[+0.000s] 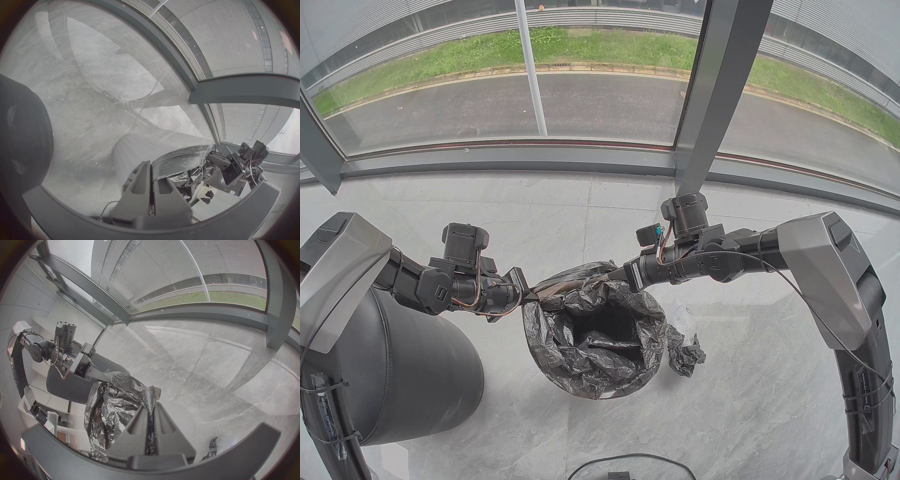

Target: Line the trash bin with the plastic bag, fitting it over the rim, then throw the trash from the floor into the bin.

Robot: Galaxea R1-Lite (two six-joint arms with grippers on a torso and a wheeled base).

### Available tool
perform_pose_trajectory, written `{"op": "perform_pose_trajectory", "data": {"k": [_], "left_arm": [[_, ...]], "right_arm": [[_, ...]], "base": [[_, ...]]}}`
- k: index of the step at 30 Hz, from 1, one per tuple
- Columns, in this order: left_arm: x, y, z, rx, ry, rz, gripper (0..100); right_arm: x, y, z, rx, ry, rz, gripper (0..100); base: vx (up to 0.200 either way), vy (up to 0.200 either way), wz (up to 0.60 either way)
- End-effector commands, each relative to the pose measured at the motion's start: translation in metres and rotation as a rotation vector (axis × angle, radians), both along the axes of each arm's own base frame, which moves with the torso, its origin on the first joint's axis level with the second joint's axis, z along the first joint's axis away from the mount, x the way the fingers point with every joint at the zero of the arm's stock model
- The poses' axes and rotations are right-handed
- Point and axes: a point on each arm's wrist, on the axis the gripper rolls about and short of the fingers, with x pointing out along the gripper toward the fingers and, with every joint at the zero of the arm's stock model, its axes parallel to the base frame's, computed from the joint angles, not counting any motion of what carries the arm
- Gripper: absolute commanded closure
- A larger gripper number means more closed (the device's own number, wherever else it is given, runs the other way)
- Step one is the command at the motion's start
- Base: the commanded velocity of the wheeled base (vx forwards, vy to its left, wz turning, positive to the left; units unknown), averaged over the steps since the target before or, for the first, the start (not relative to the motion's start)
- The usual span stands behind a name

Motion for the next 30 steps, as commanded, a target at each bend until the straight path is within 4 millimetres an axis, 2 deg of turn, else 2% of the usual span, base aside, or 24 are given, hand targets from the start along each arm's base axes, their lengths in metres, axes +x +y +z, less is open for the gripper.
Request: {"op": "perform_pose_trajectory", "data": {"k": [1,12,13,27,30], "left_arm": [[0.006,0.005,-0.006,0.011,-0.020,0.033,100],[0.007,0.001,-0.010,0.018,-0.025,0.026,100],[0.007,0.001,-0.010,0.018,-0.025,0.026,0],[-0.005,0.003,-0.001,0.017,-0.028,0.025,0],[-0.011,0.005,-0.003,0.030,-0.019,0.019,0]], "right_arm": [[0.004,-0.004,0.001,0.001,-0.008,-0.016,100],[0.010,-0.003,-0.005,-0.011,-0.022,-0.040,100],[0.010,-0.003,-0.005,-0.011,-0.022,-0.040,0],[0.010,-0.005,0.004,-0.019,-0.045,-0.088,0],[0.007,-0.007,0.016,-0.010,-0.062,-0.092,0]], "base": [[0.000,0.000,0.00],[0.000,0.000,0.00],[0.000,0.000,0.00],[0.000,0.000,0.00],[0.000,0.000,0.00]]}}
